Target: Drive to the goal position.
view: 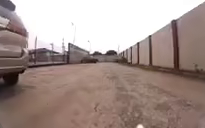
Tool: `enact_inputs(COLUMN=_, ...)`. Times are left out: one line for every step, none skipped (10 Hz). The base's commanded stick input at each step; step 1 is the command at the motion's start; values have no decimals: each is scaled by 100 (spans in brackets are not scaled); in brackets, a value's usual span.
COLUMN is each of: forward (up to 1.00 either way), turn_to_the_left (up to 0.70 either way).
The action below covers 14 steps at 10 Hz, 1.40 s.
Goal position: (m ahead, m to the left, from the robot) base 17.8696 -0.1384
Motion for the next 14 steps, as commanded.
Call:
enact_inputs(forward=70, turn_to_the_left=0)
enact_inputs(forward=70, turn_to_the_left=0)
enact_inputs(forward=70, turn_to_the_left=0)
enact_inputs(forward=70, turn_to_the_left=0)
enact_inputs(forward=70, turn_to_the_left=0)
enact_inputs(forward=70, turn_to_the_left=0)
enact_inputs(forward=70, turn_to_the_left=-5)
enact_inputs(forward=70, turn_to_the_left=-27)
enact_inputs(forward=70, turn_to_the_left=-30)
enact_inputs(forward=70, turn_to_the_left=-23)
enact_inputs(forward=70, turn_to_the_left=-15)
enact_inputs(forward=70, turn_to_the_left=-7)
enact_inputs(forward=70, turn_to_the_left=0)
enact_inputs(forward=70, turn_to_the_left=0)
